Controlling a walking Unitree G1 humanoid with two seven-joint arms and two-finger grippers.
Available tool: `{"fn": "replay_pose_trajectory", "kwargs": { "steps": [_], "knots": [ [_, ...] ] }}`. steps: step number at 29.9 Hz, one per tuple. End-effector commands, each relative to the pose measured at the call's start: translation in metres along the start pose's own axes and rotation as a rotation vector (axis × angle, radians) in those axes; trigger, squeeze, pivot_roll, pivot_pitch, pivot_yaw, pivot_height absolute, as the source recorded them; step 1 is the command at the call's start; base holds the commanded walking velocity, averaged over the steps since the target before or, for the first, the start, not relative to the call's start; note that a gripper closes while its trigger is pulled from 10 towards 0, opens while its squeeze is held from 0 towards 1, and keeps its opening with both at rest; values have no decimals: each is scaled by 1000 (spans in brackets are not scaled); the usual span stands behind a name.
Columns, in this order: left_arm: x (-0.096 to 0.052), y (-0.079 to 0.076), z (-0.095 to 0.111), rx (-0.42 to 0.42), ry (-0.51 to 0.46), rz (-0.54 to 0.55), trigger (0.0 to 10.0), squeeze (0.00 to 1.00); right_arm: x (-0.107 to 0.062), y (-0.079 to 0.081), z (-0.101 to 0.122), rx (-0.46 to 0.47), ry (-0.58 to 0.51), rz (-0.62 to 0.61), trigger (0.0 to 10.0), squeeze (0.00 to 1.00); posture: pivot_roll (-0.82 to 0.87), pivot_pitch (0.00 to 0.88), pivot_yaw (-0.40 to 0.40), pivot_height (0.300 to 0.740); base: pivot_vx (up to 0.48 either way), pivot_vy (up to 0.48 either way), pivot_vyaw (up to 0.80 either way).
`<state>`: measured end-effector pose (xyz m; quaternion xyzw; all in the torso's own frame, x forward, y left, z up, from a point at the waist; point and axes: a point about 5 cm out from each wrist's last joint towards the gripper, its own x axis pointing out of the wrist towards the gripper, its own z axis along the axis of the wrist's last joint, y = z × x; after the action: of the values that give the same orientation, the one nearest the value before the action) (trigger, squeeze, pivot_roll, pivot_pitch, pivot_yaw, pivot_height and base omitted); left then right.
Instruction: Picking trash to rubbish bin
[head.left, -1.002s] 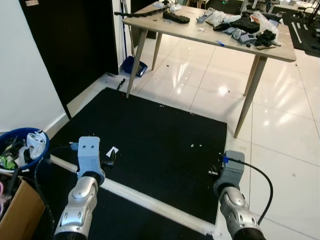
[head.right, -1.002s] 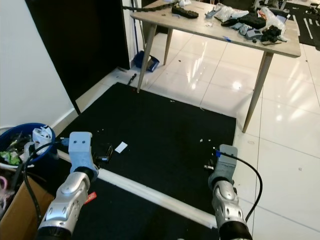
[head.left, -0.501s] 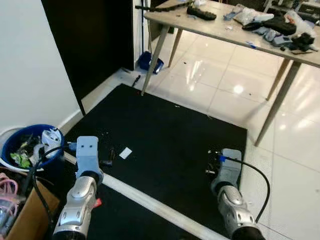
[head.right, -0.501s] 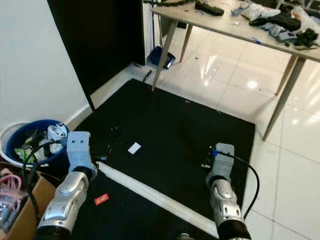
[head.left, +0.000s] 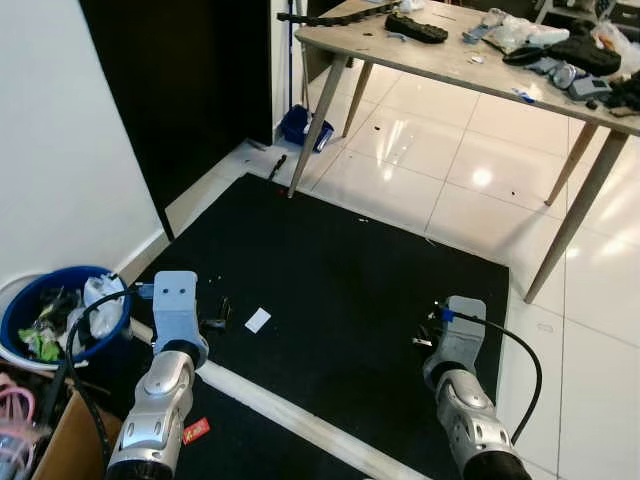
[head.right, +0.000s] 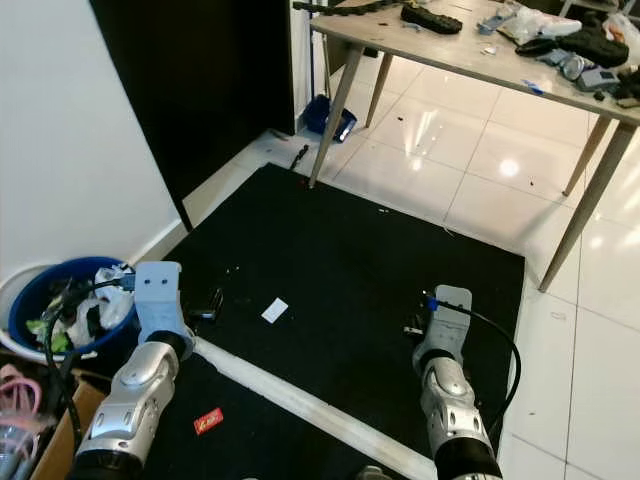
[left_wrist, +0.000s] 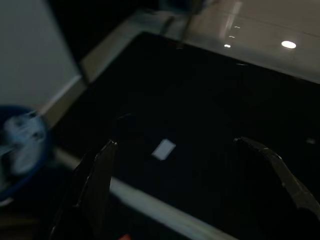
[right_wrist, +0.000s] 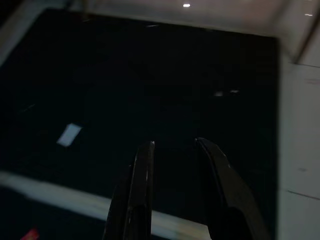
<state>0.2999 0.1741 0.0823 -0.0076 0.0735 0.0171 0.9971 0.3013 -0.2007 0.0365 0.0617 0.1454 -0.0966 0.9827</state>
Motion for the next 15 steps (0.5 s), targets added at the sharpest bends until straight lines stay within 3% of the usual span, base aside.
{"fn": "replay_pose_trajectory", "kwargs": {
  "steps": [1,15],
  "knots": [
    [-1,-3,-4,4,8,-9,10000,0,-1,-5,-2,8,9,-19,10000,0,24,144,-16,740,277,0,-563],
    [-2,-3,-4,3,9,-7,10000,0,0,-5,-1,15,8,-24,10000,0,25,145,-16,740,279,0,-606]
  ]
}}
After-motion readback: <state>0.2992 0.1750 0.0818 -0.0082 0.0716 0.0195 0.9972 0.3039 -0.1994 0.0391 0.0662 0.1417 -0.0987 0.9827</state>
